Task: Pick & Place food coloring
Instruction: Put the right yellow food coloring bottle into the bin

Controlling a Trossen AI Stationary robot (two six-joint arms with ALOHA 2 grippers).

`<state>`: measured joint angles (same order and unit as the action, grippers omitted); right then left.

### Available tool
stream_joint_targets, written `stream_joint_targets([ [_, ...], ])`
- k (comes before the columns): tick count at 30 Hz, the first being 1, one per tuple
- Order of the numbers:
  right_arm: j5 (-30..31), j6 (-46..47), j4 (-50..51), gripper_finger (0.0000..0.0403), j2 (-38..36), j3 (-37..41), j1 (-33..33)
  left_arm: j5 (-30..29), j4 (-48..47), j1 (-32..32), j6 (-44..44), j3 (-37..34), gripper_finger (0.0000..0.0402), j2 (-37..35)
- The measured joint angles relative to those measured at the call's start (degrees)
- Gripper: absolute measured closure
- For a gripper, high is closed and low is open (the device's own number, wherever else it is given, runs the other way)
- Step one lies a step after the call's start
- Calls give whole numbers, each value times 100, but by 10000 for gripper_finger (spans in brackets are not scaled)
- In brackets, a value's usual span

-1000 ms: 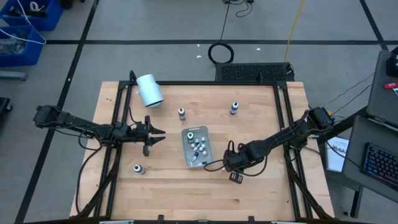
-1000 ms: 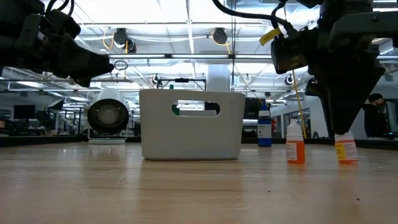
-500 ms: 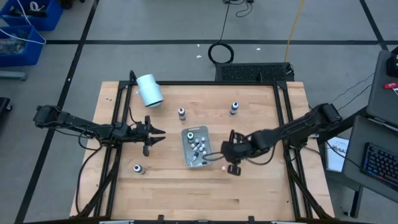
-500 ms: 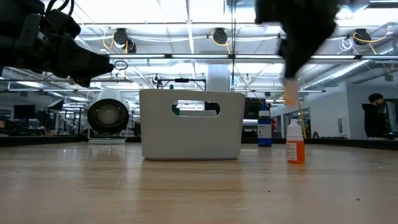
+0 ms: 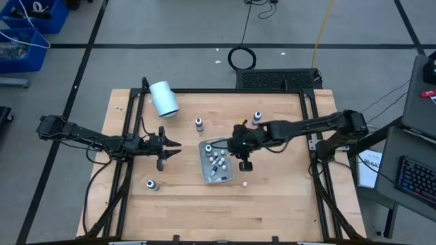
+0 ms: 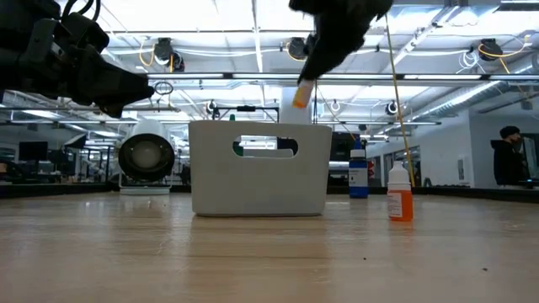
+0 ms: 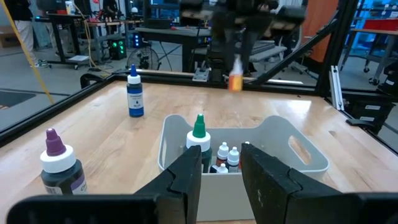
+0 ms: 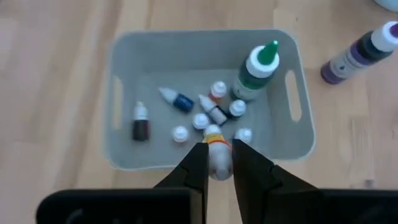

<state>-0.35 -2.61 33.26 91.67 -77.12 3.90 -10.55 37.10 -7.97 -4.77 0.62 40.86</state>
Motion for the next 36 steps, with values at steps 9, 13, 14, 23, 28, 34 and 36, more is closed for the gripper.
stream_joint_targets([
  [9, -482, -475, 92, 365, 653, -126, -459, 2, 9, -2, 0, -2, 284, -2],
  [13, -871, -540, -144, 365, 910, -130, -491, 2, 11, -1, 1, -2, 284, -2],
  [14, -905, -556, -161, 365, 967, -131, -499, 1, 11, -1, 1, -2, 284, -1],
  [23, -1039, -734, -208, 365, 1263, -136, -577, 0, 22, -1, 1, -2, 284, -2],
  [28, -1034, -842, -265, 365, 1256, -136, -578, 2, 3, 0, 0, -2, 284, 0],
  [34, -1012, -946, -318, 365, 1379, -136, -584, 2, 0, 0, 0, -2, 284, -2],
  [36, -1011, -960, -243, 365, 1400, -127, -584, 2, -2, 0, 2, -2, 284, 0],
])
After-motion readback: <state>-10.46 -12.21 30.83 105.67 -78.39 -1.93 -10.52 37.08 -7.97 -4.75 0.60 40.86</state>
